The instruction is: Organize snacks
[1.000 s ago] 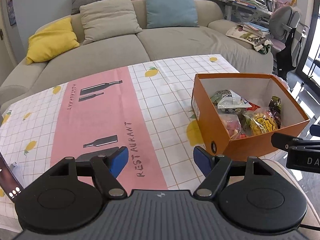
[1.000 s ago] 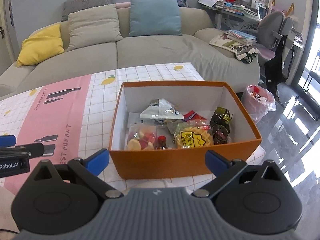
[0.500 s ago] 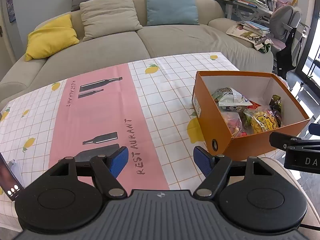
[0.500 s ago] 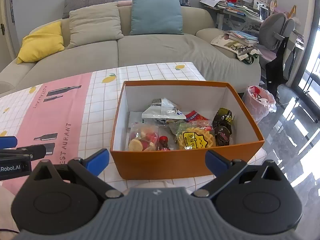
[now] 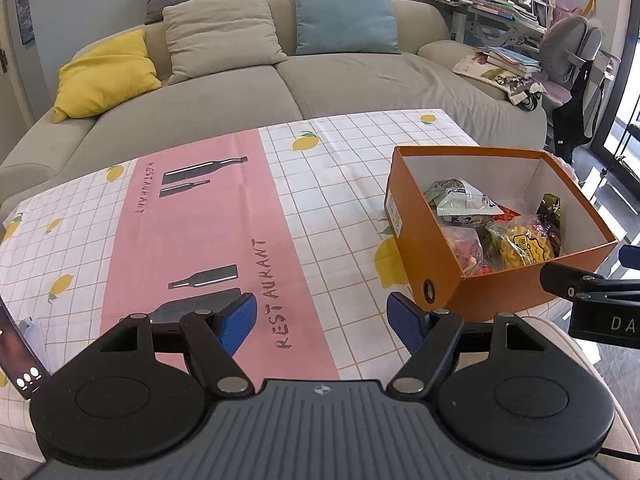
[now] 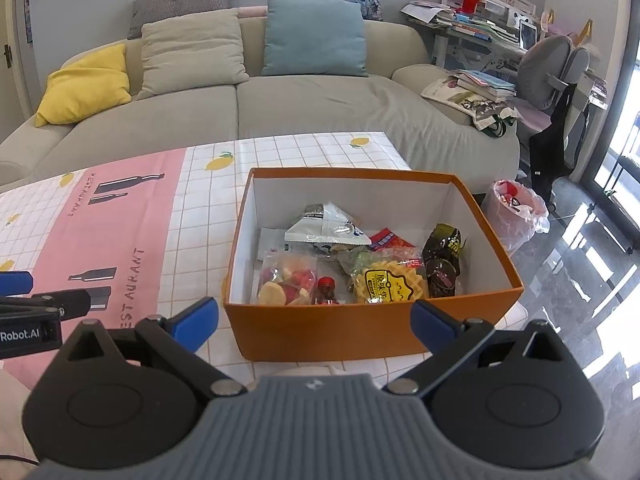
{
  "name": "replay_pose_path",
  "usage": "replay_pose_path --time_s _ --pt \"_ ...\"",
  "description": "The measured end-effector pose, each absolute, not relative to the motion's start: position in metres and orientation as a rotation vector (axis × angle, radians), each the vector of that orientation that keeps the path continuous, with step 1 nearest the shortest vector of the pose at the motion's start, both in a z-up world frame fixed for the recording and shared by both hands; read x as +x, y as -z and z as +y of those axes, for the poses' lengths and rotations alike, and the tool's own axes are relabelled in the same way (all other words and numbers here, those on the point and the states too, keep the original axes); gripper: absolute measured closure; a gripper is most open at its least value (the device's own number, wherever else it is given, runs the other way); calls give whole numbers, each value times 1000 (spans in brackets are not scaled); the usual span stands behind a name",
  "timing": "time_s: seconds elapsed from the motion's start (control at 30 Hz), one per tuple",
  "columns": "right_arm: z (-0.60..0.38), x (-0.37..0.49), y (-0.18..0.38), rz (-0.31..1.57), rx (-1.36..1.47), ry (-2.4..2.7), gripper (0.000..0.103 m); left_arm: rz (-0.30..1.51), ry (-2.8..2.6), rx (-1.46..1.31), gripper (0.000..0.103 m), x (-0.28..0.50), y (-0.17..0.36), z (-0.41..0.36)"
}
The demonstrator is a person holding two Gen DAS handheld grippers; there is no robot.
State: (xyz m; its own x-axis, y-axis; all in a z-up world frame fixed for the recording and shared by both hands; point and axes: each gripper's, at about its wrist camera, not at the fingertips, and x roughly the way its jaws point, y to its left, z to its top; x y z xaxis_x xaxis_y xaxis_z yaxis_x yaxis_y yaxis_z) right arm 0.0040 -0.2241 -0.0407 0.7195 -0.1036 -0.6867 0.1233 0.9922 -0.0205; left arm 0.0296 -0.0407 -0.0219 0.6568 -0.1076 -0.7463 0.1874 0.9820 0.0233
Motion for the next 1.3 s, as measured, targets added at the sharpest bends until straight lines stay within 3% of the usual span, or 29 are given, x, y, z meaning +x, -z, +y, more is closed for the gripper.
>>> replay_pose_path --time_s 1.3 --pt "-222 3 38 748 14 119 3 835 158 98 16 23 19 -43"
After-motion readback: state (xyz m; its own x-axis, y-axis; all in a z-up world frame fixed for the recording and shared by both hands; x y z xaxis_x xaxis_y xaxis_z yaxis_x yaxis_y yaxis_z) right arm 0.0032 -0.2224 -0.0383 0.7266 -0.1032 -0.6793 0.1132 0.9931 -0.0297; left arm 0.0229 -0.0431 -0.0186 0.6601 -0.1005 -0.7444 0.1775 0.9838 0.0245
